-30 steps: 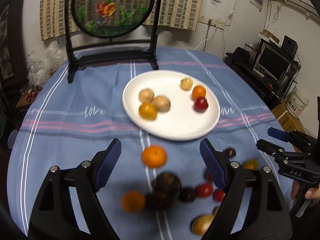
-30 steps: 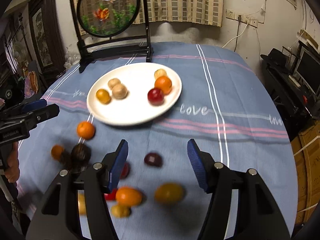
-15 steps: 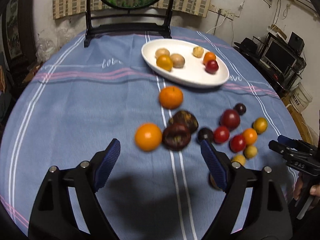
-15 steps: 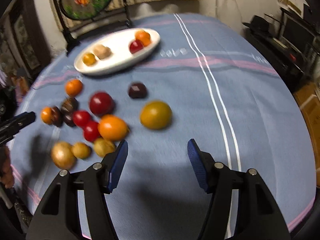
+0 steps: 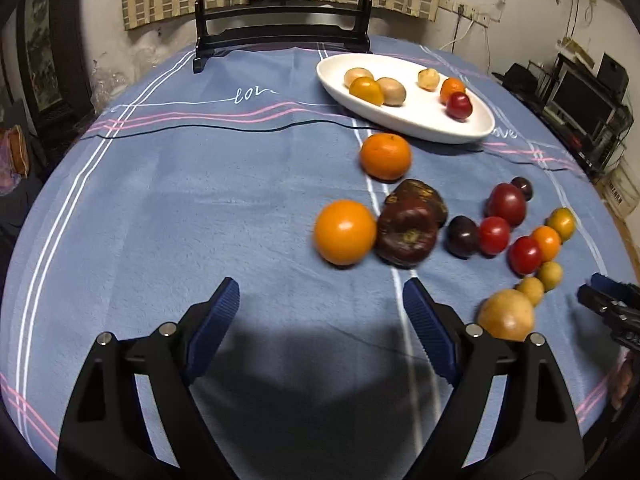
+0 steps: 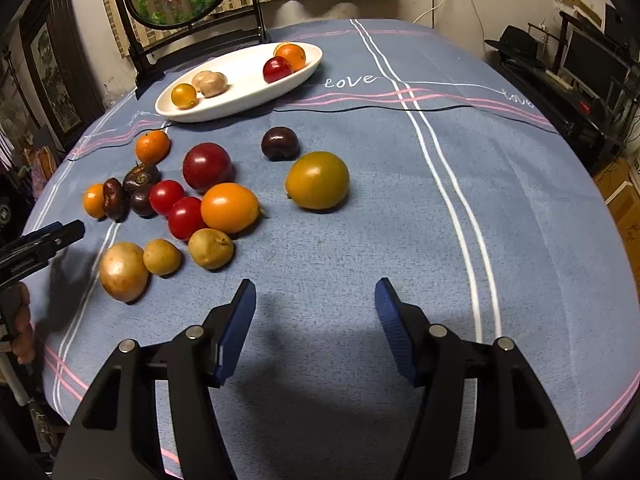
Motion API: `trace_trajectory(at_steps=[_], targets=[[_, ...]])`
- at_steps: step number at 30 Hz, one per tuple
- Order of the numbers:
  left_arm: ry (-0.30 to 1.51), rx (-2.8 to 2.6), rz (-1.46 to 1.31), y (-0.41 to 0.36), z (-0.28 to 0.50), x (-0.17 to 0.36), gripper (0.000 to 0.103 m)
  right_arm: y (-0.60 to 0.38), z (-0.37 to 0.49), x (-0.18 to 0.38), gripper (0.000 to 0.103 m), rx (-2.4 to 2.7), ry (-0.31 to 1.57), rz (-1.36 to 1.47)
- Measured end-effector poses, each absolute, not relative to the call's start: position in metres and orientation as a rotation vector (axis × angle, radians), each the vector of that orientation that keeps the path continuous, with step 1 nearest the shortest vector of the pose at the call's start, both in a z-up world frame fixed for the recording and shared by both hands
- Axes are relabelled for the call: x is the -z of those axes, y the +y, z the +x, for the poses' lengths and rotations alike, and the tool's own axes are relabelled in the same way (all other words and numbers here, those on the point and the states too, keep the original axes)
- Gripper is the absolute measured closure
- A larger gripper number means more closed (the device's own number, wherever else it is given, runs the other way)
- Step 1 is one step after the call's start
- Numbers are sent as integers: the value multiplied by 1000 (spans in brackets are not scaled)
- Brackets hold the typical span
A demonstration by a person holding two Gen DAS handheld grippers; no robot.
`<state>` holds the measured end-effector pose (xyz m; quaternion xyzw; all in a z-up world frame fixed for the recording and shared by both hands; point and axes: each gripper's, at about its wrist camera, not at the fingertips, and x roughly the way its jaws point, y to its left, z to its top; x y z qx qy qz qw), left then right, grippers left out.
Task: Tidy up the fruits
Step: 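Withdraw both open grippers from the plate toward the remaining fruits, then grasp a mandarin with the left gripper while the right gripper grasps a yellow-green tomato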
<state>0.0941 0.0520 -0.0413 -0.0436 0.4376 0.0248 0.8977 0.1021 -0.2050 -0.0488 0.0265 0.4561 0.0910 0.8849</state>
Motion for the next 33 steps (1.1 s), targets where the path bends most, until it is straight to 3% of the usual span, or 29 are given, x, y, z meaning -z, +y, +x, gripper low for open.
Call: trace_trajectory(at_steps=[5, 8, 11, 17, 33], targets=[[942, -28, -44, 46, 107, 53, 18, -200, 100, 45, 40, -220, 939, 51], [967, -19, -46, 45, 116, 59, 25, -197, 100, 43, 40, -224, 937, 41], [956, -16, -19, 47, 127, 57, 47, -196, 100, 43, 40, -224, 937, 33], [949, -9, 6, 48, 139, 56, 66, -196, 102, 46, 40, -223, 948, 38], [925, 33, -69, 53, 138, 52, 68, -222, 150, 40, 40, -203, 943, 176]])
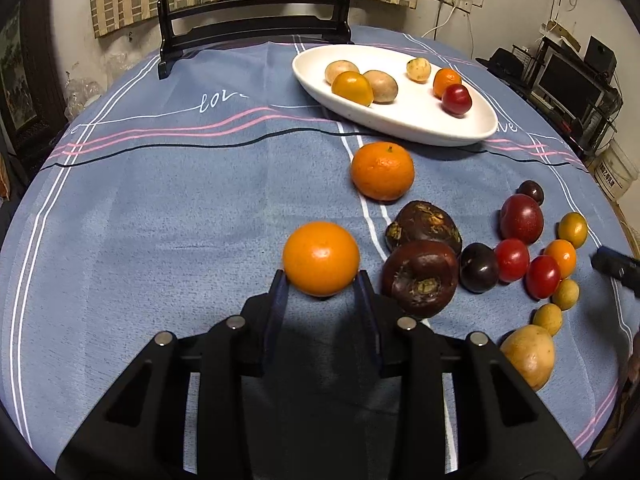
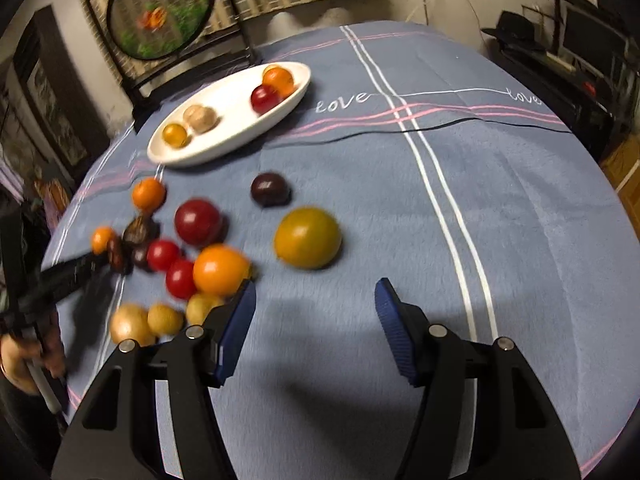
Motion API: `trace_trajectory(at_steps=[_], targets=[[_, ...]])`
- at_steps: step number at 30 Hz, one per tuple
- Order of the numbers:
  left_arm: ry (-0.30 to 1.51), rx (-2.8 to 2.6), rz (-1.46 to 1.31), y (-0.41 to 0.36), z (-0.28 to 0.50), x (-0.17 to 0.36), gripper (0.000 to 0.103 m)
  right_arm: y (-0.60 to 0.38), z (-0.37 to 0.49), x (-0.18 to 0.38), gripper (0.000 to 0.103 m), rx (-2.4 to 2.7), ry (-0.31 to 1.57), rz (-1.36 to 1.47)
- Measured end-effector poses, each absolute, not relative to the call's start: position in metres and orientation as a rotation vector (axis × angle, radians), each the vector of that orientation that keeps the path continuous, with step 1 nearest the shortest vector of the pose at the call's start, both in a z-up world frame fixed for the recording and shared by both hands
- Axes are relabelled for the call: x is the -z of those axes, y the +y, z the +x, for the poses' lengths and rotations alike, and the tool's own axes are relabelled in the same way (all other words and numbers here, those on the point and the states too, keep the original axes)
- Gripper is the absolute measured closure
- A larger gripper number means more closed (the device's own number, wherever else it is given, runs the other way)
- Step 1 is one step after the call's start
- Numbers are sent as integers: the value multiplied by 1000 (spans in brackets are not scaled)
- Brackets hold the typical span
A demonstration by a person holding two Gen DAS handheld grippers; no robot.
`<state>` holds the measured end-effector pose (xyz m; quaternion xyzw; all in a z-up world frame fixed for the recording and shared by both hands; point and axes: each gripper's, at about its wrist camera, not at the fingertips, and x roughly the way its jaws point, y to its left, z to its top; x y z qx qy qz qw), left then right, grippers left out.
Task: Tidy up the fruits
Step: 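Grasp a mandarin with the left gripper while the right gripper grasps a yellow-green tomato, then carry both fruits over the white plate and open both grippers to release them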
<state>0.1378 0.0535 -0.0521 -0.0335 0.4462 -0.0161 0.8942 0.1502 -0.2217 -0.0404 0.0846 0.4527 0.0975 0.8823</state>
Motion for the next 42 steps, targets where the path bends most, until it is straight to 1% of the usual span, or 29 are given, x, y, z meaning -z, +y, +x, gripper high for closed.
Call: trace_trajectory(at_steps=[7, 8, 9, 10, 11, 15, 27, 28, 30, 31, 32, 34, 35, 42], targets=[[940, 30, -66, 53, 140, 55, 68, -205, 180, 48, 41, -183, 986, 136], [941, 30, -65, 53, 140, 55, 68, -203, 184, 50, 42, -189, 987, 135], [941, 30, -67, 53, 141, 55, 68, -202, 185, 51, 48, -201, 981, 135], [940, 32, -69, 53, 141, 54, 68, -201, 186, 53, 60, -198, 975, 129], [940, 35, -69, 52, 141, 54, 68, -201, 187, 54, 61, -201, 966, 135], [940, 36, -71, 52, 146, 54, 66, -202, 185, 55, 61, -201, 960, 138], [943, 12, -38, 55, 164, 54, 63, -208, 181, 56, 61, -213, 956, 153], [941, 7, -33, 55, 166, 54, 62, -208, 181, 56, 61, -214, 955, 155], [938, -6, -20, 56, 170, 55, 58, -208, 180, 56, 61, -217, 956, 156], [936, -9, -15, 56, 173, 55, 57, -207, 180, 56, 61, -218, 956, 155], [932, -11, -8, 56, 176, 55, 57, -207, 180, 56, 61, -219, 956, 155], [928, -9, 2, 55, 179, 55, 62, -208, 180, 56, 61, -223, 955, 161], [922, -8, 11, 55, 180, 55, 63, -209, 180, 56, 61, -224, 955, 164], [904, 3, -13, 60, 174, 52, 63, -211, 179, 55, 61, -230, 952, 189]])
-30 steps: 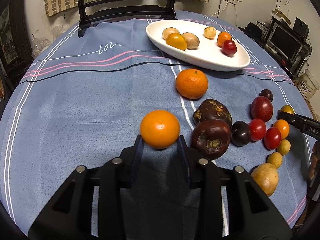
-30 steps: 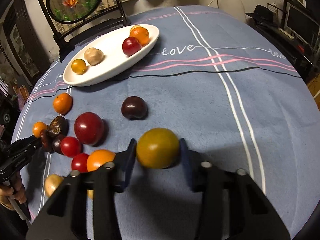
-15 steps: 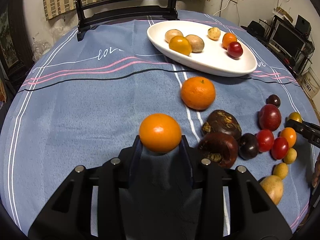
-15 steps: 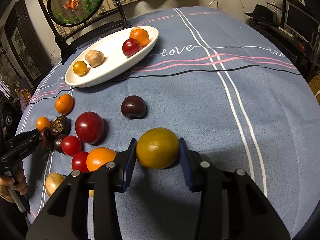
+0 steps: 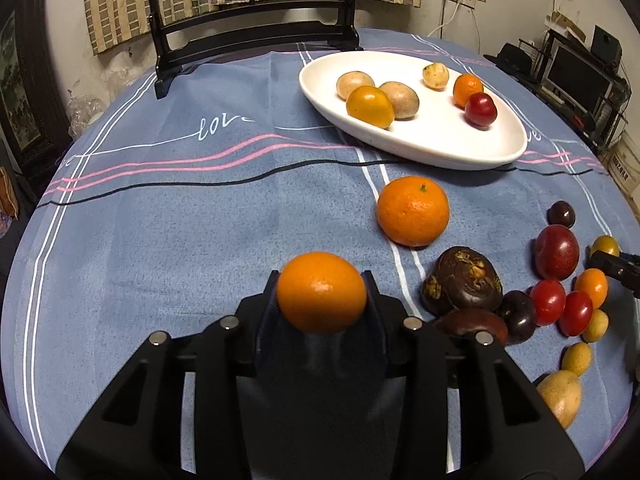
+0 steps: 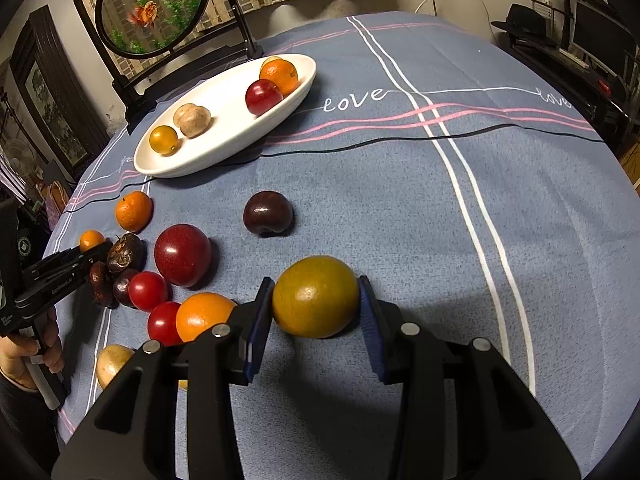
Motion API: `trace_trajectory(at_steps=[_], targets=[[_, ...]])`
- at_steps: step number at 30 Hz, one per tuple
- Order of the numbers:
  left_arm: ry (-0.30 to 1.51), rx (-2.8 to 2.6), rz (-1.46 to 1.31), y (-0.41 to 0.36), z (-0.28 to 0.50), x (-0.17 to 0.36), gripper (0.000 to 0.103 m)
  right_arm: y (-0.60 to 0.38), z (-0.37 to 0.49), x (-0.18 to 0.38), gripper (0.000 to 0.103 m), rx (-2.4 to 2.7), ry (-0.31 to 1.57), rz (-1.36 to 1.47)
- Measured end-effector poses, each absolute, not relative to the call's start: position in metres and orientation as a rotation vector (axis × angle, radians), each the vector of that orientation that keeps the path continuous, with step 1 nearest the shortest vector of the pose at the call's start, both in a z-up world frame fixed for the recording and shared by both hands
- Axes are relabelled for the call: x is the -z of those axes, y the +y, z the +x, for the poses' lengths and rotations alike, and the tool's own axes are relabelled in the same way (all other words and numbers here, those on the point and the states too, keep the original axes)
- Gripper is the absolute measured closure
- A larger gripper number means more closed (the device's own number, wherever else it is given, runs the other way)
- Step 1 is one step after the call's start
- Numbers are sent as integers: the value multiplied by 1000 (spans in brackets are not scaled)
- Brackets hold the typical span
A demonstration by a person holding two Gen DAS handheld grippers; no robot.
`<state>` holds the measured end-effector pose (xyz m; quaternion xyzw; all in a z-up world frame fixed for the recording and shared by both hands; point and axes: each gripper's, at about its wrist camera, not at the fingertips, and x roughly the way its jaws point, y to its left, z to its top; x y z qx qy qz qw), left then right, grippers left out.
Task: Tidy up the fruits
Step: 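Carry both fruits over the white plate and open both grippers to release them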
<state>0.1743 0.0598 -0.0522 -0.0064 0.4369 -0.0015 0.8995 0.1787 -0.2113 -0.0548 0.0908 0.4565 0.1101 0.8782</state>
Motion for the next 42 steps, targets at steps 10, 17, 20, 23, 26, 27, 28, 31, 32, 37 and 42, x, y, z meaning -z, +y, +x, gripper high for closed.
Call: trace_trajectory(at_steps=[10, 17, 20, 23, 26, 27, 28, 31, 32, 37, 42], targets=[[814, 74, -1, 48, 152, 13, 63, -211, 173, 18, 61, -269, 855, 185], [758, 132, 25, 27, 173, -22, 63, -186, 197, -19, 61, -333, 780, 112], [738, 139, 18, 22, 194, -32, 63, -172, 215, -32, 61, -358, 737, 86], [731, 146, -2, 19, 222, -38, 63, -157, 243, -37, 61, -376, 732, 67], [739, 130, -16, 19, 251, -38, 63, -140, 277, -35, 61, -391, 761, 51], [744, 124, -23, 20, 264, -37, 63, -134, 290, -32, 61, -397, 777, 42], [751, 119, -23, 20, 277, -35, 63, -129, 299, -29, 61, -400, 790, 36], [779, 102, -16, 21, 308, -26, 63, -114, 329, -16, 61, -399, 831, 7], [791, 97, -19, 22, 318, -21, 63, -110, 337, -12, 61, -397, 840, -4], [831, 88, -39, 24, 349, -2, 63, -102, 373, 6, 61, -386, 874, -9], [842, 64, -68, 28, 364, 12, 54, -99, 387, 13, 47, -405, 867, 2]])
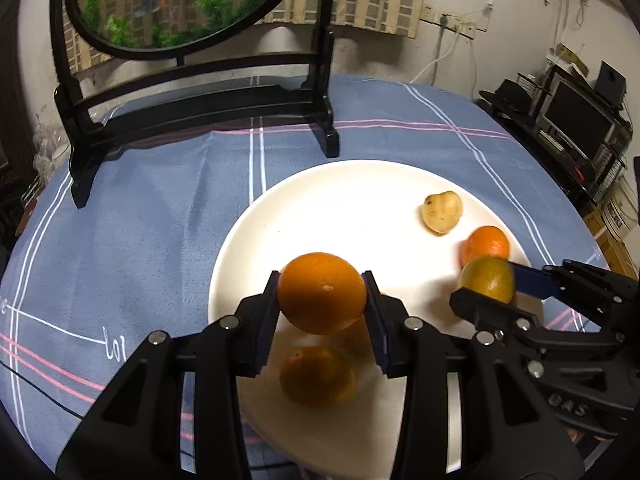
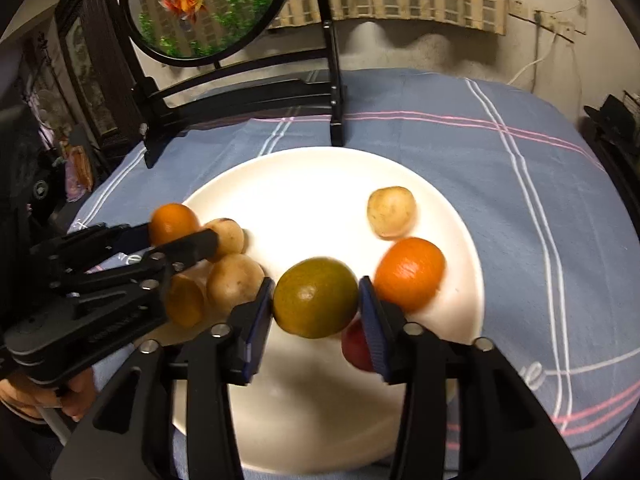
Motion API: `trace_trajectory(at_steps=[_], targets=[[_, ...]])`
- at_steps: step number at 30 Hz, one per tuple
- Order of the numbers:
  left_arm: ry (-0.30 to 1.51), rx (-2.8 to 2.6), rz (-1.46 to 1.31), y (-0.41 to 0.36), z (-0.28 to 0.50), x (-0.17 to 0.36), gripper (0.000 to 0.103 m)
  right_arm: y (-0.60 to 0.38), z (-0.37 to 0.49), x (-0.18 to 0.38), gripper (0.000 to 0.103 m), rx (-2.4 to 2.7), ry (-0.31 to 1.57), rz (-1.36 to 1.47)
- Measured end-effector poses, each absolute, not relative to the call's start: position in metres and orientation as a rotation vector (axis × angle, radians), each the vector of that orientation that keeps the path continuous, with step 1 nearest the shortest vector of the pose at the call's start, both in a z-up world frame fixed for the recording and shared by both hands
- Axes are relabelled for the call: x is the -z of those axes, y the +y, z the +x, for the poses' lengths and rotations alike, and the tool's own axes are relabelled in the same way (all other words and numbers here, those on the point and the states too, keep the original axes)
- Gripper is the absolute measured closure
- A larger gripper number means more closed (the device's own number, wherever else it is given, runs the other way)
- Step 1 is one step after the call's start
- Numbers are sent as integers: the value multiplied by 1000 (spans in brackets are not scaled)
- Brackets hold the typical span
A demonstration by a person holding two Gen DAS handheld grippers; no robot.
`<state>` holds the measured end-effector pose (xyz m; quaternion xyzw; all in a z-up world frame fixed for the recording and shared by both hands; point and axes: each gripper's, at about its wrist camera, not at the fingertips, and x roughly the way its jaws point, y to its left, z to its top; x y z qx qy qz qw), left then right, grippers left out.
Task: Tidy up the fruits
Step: 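Carry both fruits over the white plate and open both grippers to release them, then withdraw both open grippers from the plate toward the remaining fruits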
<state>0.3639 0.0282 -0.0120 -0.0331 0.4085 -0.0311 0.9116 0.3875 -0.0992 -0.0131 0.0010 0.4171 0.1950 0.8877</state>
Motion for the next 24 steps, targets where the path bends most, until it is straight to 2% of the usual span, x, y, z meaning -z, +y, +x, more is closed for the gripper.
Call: trace_trajectory(at_steps=[1, 2, 5, 9, 15, 24], targets=[[839, 64, -72, 28, 363, 13, 47, -101, 387, 12, 41, -401, 855, 11], [831, 58, -67, 28, 361, 13, 37, -103, 386, 12, 40, -410, 851, 30], [808, 62, -41, 25, 350, 7, 36, -108, 377, 7, 40, -417, 844, 46], [779, 84, -49, 24, 325, -10, 27, -122, 353, -7, 40, -421, 822, 52], [747, 119, -44, 23, 268, -29, 17, -156, 301, -25, 39, -396, 793, 106], [743, 90, -22, 31, 177, -23, 11, -192, 211, -15, 39, -328, 799, 137]])
